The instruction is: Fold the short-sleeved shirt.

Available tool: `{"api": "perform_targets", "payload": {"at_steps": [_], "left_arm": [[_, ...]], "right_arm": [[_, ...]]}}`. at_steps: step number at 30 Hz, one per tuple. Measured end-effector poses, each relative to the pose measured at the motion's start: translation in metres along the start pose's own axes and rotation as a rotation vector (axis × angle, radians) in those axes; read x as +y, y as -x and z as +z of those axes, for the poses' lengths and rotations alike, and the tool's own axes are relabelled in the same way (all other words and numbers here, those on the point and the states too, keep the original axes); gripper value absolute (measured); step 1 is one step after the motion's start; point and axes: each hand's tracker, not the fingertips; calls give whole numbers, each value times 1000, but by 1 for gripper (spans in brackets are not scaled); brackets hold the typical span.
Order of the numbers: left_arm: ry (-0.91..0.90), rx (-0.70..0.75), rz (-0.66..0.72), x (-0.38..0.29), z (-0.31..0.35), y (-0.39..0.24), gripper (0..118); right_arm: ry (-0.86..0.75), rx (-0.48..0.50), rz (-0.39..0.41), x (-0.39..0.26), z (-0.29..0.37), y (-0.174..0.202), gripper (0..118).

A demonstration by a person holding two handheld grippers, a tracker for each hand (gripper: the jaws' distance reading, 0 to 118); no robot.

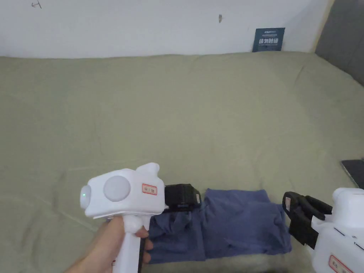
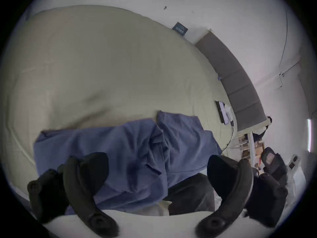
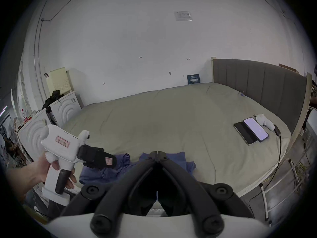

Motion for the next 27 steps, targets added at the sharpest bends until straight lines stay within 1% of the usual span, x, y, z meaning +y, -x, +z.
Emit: {"api": "perform_targets", "payload": {"at_steps": [1, 2, 3, 4, 5, 8, 11, 13, 15, 16, 17, 19, 20, 22, 24, 25, 27], "left_arm": [[-12, -12, 17, 0, 9, 9, 99], [-49, -28, 35, 1, 21, 17, 65], [-85, -32, 34, 0, 33, 25, 12], [-91, -11, 31, -1, 39, 31, 0], [-125, 45, 36, -3, 43, 45, 0], [-76, 25, 84, 1, 39, 72, 0], [-49, 12, 104, -12, 11, 70, 0], [5, -62, 137, -18, -10, 63, 0], [30, -105, 140, -24, -32, 50, 0], [42, -75, 123, -27, -45, 44, 0], [79, -74, 112, -30, -57, 41, 0], [141, -105, 118, -40, -78, 38, 0], [134, -119, 121, -44, -81, 36, 0], [108, -91, 97, -43, -74, 35, 0], [113, -98, 92, -40, -65, 34, 0], [113, -87, 81, -34, -55, 36, 0], [50, -100, 46, -30, -28, 40, 0]], "right_arm": [[3, 1, 1, -1, -2, 1, 0], [7, 5, 0, -2, -3, 1, 0], [13, 10, -3, -2, -4, 2, 0], [17, 15, -6, -3, -6, 3, 0], [23, 19, -9, -4, -8, 4, 0], [38, 27, -3, -7, -12, 9, 0], [51, 39, 5, -8, -15, 13, 0], [58, 41, 13, -8, -17, 14, 0], [65, 39, 17, -8, -19, 14, 0], [69, 37, 18, -9, -20, 13, 0], [74, 34, 18, -9, -21, 12, 0], [83, 26, 14, -10, -23, 10, 0], [86, 24, 13, -11, -23, 9, 0], [93, 17, 13, -12, -23, 9, 0], [103, 13, 17, -13, -25, 9, 0], [104, 14, 19, -12, -25, 10, 0], [102, 16, 23, -11, -24, 13, 0]]}}
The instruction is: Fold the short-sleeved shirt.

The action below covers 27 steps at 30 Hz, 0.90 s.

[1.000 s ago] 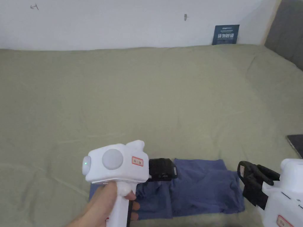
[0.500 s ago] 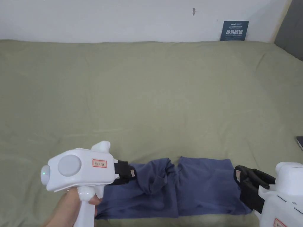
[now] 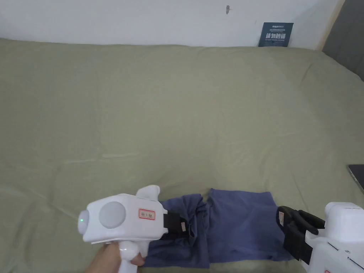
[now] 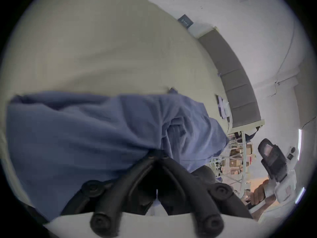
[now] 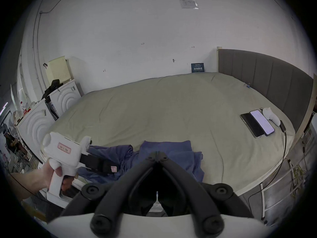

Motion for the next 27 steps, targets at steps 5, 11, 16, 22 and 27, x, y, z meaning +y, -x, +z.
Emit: {"api": "perform_targets", "payload": {"at_steps": [5, 11, 16, 22, 27], "left_arm": [[-114, 18, -1, 5, 86, 29, 0], [-132, 113, 46, 1, 131, 90, 0], [-112, 16, 99, -3, 120, 112, 43], [-41, -177, 184, 4, 88, 125, 118], [-12, -302, 233, 12, 59, 136, 111]], "right_arm": [[-17, 28, 4, 6, -2, 13, 0], [-27, 67, 31, 10, -8, 33, 0], [-15, 81, 46, 10, -15, 43, 0], [-5, 70, 57, 11, -17, 43, 0], [-13, 43, 56, 16, -15, 37, 0]]}}
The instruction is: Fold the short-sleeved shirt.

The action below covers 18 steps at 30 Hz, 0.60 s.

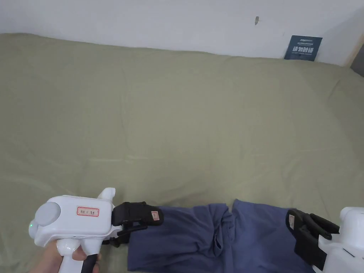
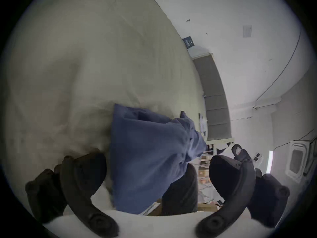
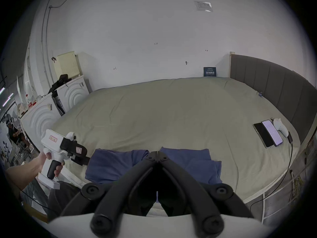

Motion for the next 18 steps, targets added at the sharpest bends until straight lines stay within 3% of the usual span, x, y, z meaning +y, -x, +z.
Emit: {"api": "perform_targets", "payload": {"at_steps": [2, 3, 4, 6, 11, 18], "left_arm": [[3, -21, 25, 1, -5, -4, 9], [-28, 123, -9, 2, -12, 1, 9], [-25, 170, -19, 4, -15, 4, 9], [-3, 44, 63, 7, -7, 9, 9], [-142, 83, 88, 1, 46, 2, 9], [-354, 306, 54, -15, 179, 0, 9]], "right_arm": [[-14, -14, 1, 3, 4, -2, 0], [-27, -23, 6, 6, 6, -2, 0], [-44, -38, 14, 8, 9, -3, 0], [-78, -63, 38, 14, 16, -1, 0], [-207, -145, 117, 27, 33, 11, 0], [-345, -174, 150, 42, 38, 33, 0]]}}
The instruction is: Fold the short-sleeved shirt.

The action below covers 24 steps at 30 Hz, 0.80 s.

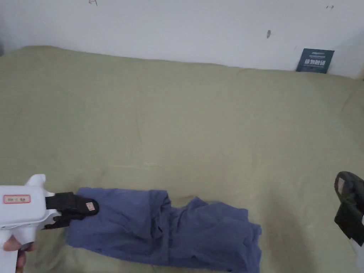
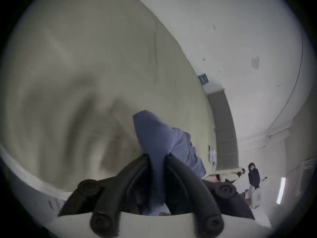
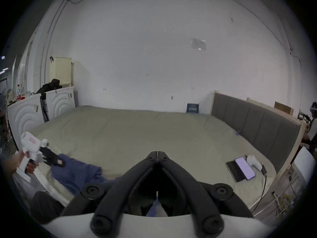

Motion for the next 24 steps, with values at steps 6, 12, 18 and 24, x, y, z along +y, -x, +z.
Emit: {"api": "perform_targets", "payload": {"at_steps": [6, 12, 18, 24], "left_arm": [[-40, 166, -79, 7, 59, -17, 9], [26, 162, -176, -5, 32, -92, 9], [115, 198, -249, -21, -44, -165, 9], [224, 252, -358, -58, -145, -204, 77]], "right_arm": [[-49, -13, 39, 2, -13, 14, 0], [-10, 25, 11, -6, -14, 15, 0], [23, 35, -13, -18, -9, 5, 0], [61, 23, -60, -27, -7, -14, 0]]}}
